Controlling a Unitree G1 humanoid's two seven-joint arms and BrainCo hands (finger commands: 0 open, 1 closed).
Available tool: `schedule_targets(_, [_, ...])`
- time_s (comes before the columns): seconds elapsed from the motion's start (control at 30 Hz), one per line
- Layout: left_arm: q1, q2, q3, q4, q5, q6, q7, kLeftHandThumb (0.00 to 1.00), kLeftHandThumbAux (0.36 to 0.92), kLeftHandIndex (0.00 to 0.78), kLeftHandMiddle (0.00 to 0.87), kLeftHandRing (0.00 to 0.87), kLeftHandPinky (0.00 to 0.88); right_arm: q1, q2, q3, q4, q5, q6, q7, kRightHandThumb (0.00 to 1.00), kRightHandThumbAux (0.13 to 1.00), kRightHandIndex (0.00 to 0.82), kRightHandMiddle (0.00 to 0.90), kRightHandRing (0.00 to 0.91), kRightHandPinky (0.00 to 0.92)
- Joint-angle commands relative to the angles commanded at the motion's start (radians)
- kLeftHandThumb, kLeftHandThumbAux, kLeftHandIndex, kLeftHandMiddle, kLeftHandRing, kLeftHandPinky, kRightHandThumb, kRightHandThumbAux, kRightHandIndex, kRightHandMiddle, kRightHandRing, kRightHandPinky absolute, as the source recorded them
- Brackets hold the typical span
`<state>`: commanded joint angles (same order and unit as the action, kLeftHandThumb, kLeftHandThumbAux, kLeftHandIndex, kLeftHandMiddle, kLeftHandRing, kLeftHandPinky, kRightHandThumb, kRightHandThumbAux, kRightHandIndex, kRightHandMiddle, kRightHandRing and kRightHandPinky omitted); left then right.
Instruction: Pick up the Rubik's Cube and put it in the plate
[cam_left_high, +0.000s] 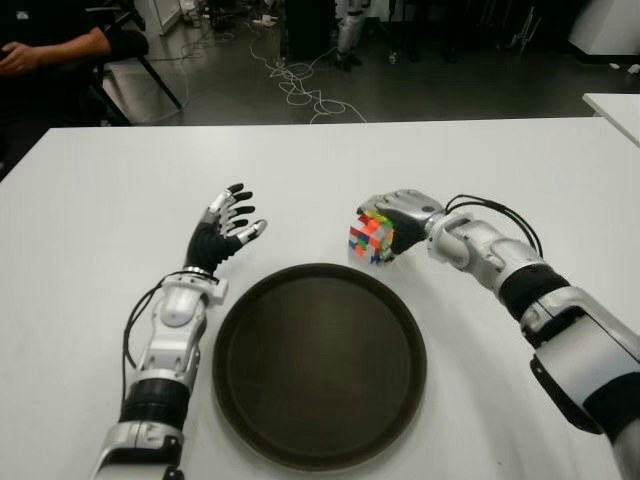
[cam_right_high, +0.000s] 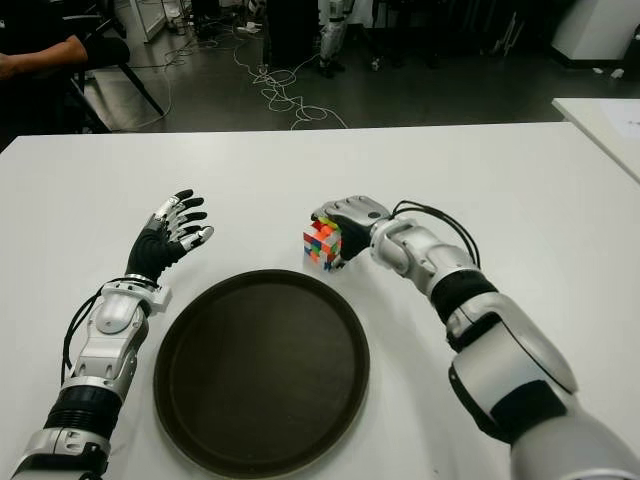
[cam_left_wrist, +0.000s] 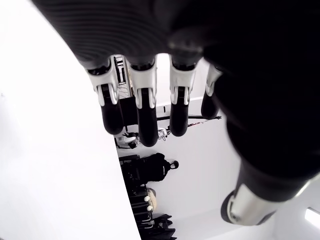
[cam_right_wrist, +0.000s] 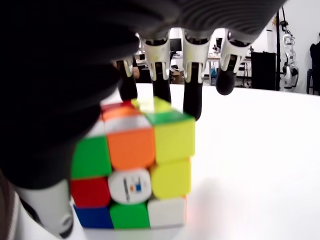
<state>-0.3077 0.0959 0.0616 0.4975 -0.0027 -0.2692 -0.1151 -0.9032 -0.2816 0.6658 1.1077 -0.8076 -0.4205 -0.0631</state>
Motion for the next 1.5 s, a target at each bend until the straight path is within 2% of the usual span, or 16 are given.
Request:
schedule_targets(0.43, [0.000,0.001,0.001,-0.001,-0.007,0.004,-0.006,0.137,0.757,0.093,0.183,0.195,0.214,-0.005,0.009,0.014,0.015,0.001,0.000,0.008,0.000,0.739,0.212,0.205,0.216,0.196])
schedule_targets(0.9, [0.002,0.003,-0.004,-0.002,-0.001,0.000,-0.004,0.125,0.754,0.096,0.171,0.172,0.161,-0.008,0.019,0.018,0.049,0.003,0.000,-0.002,0.000,0.732,0.207,0.203,0.215,0.192])
schedule_targets(1.37, [0.000,0.000,-0.002,-0.004,-0.007,0.010,-0.004,0.150,0.756,0.097,0.182,0.182,0.184,-0.010,0.025,0.015,0.075,0.008,-0.001,-0.020,0.000,0.734,0.197,0.194,0.202,0.173])
schedule_targets(1.5, [0.002,0.000,-0.003,-0.008,-0.007,0.011,-0.005,0.139,0.752,0.095,0.179,0.179,0.174,-0.013,0.027,0.017,0.088,0.005,0.002,-0.034,0.000,0.762,0.208,0.212,0.225,0.221])
